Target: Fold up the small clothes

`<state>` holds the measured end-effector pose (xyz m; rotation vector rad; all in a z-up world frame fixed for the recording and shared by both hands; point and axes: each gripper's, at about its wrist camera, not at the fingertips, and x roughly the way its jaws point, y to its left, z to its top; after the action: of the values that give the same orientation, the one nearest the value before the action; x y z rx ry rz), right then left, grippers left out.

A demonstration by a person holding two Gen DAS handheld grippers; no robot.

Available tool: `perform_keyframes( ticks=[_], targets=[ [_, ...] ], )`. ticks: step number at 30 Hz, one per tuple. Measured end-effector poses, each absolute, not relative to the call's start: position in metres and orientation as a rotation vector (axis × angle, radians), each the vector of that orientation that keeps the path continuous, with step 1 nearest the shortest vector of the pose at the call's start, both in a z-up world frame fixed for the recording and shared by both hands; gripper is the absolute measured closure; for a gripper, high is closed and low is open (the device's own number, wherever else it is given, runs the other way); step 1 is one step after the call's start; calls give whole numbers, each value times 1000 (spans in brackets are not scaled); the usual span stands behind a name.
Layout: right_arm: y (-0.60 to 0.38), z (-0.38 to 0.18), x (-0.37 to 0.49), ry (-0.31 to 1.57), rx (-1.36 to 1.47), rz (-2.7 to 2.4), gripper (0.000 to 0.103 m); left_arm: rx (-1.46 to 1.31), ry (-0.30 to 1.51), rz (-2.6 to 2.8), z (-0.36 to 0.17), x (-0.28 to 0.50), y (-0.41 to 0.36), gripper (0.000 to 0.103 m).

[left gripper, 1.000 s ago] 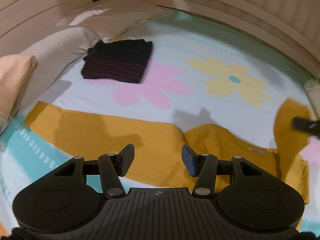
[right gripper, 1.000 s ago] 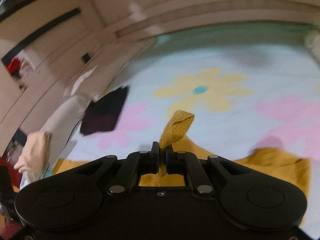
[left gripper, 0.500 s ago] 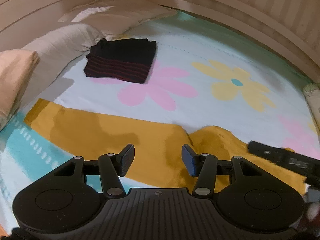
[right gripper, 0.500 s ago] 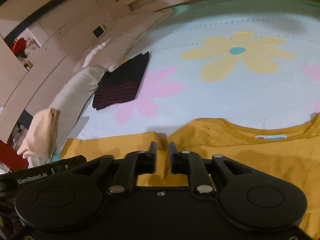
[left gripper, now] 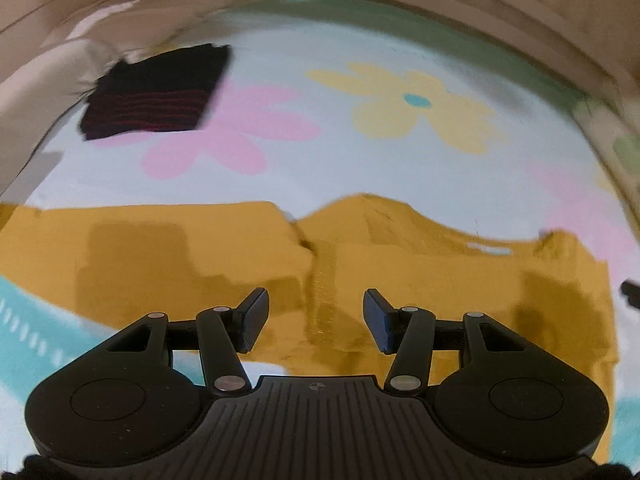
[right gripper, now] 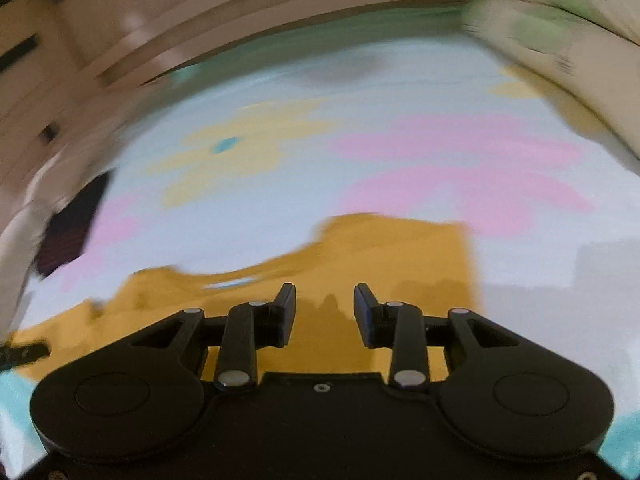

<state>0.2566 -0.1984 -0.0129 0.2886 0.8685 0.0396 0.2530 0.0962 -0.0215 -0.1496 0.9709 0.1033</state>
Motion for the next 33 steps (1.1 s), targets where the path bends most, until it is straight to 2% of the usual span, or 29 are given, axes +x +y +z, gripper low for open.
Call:
perform_keyframes(
  ticks=[6,8,12,13,20,21,22,23,27,31,33],
  targets=[
    [-269,-41,254,863,427,-84,58,-83,979,65,-43,267,72,52],
    [-274,-47,257,863,436,-79,58,-61,1001,83,-53,273,70,52],
    [-279,-57,265,873,441,-27,50,-46,1090,135,-81,282,78,50],
    [-278,-59,268,875,440,-14,50,-49,1046,125,-81,278,81,49],
    [-271,-77,275,901,429,47,50,-73,1053,107,-76,279,94,49],
    [-267,-76,275,896,403,45,61,-67,1053,109,-75,280,93,49],
    [-264,-74,274,900,376,51,80,-62,1053,110,-74,279,91,50],
    [-259,-71,275,909,339,63,89,-53,1053,111,-73,279,89,50],
    [-247,-51,271,903,88,4,92,-15,1052,110,-74,282,80,49],
    [-251,-59,272,932,72,-46,93,-24,1054,110,-73,283,80,49],
    [-248,-62,272,930,62,-44,81,-35,1060,93,-71,283,84,49]
  ],
)
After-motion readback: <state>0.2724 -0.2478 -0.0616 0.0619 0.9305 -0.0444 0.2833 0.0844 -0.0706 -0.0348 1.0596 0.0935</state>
